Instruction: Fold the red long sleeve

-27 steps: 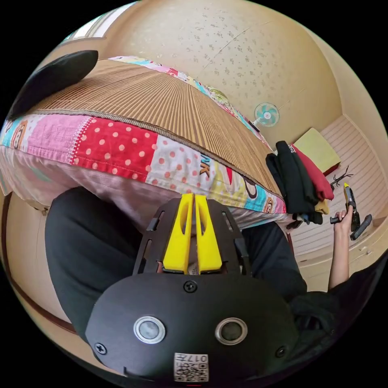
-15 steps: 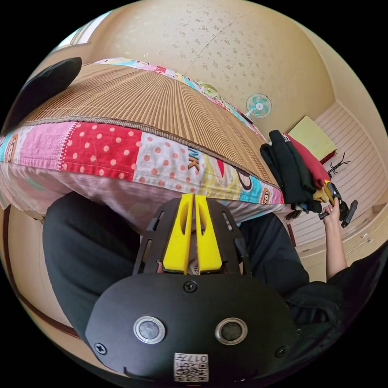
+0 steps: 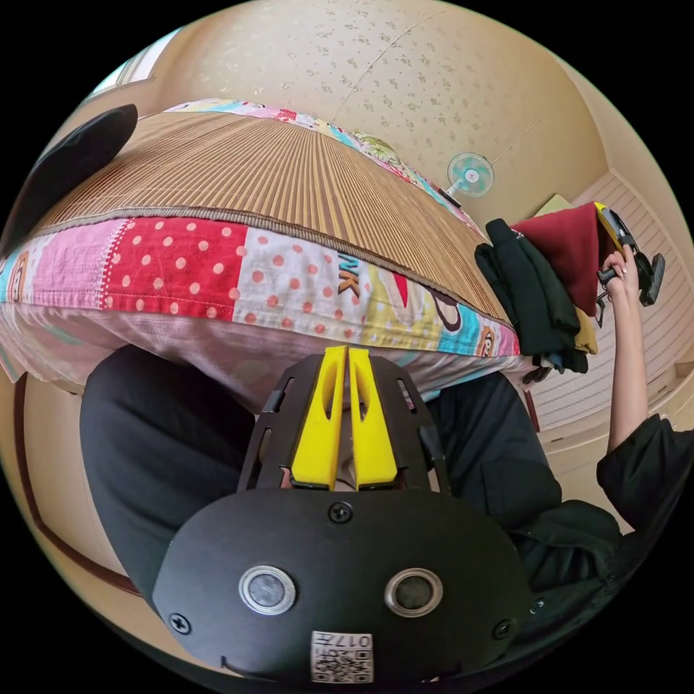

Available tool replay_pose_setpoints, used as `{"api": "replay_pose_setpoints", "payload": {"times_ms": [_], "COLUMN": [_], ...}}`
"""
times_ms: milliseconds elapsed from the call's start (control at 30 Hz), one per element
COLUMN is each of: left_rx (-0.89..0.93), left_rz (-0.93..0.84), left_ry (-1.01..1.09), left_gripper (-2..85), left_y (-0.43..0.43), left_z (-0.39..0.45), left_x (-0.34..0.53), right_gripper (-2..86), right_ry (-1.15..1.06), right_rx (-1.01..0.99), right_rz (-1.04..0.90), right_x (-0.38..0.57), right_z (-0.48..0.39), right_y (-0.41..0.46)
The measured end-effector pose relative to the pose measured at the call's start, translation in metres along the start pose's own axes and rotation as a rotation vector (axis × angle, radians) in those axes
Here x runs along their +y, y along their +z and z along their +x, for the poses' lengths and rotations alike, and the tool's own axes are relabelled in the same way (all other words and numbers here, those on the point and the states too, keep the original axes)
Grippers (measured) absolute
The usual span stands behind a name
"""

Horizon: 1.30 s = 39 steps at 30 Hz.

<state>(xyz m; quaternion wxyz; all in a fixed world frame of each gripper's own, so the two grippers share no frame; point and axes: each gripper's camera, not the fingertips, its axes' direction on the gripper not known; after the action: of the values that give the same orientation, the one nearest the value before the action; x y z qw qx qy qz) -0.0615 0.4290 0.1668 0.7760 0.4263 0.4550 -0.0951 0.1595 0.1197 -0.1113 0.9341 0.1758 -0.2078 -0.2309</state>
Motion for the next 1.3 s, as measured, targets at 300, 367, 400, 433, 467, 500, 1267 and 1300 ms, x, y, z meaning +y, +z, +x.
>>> {"api": "replay_pose_setpoints", "payload": {"times_ms": [300, 367, 400, 433, 467, 500, 1267, 1300], "left_rx": [-0.03, -0.03, -0.027, -0.022, -0.02, -0.016, 0.024, 0.031], "left_rz": [-0.034, -0.033, -0.03, -0.027, -0.027, -0.028, -0.026, -0.025], "left_ry": [0.028, 0.022, 0.016, 0.009, 0.005, -0.001, -0.032, -0.044], "left_gripper": [-0.9, -0.9, -0.9, -0.9, -0.9, -0.9, -0.9, -0.9], "left_y": [0.008, 0.007, 0.006, 0.006, 0.006, 0.007, 0.013, 0.013], "left_z": [0.008, 0.006, 0.004, 0.002, 0.0, -0.002, -0.018, -0.021], "left_x": [0.002, 0.003, 0.003, 0.004, 0.004, 0.003, -0.001, 0.0], "right_gripper": [-0.2, -0.1, 0.1, 0.3, 0.5, 0.8, 3.9, 3.5], "right_ry": [-0.24, -0.178, -0.108, -0.05, -0.026, 0.007, 0.195, 0.122], "right_rx": [-0.173, -0.278, -0.317, -0.306, -0.289, -0.248, 0.123, 0.104], "right_rz": [-0.593, -0.626, -0.63, -0.624, -0.612, -0.569, -0.368, -0.344], "right_x": [0.146, 0.18, 0.194, 0.199, 0.199, 0.193, 0.094, 0.082], "right_z": [-0.151, -0.157, -0.154, -0.147, -0.142, -0.132, -0.021, -0.045], "right_y": [0.167, 0.172, 0.169, 0.162, 0.157, 0.141, 0.143, 0.148]}}
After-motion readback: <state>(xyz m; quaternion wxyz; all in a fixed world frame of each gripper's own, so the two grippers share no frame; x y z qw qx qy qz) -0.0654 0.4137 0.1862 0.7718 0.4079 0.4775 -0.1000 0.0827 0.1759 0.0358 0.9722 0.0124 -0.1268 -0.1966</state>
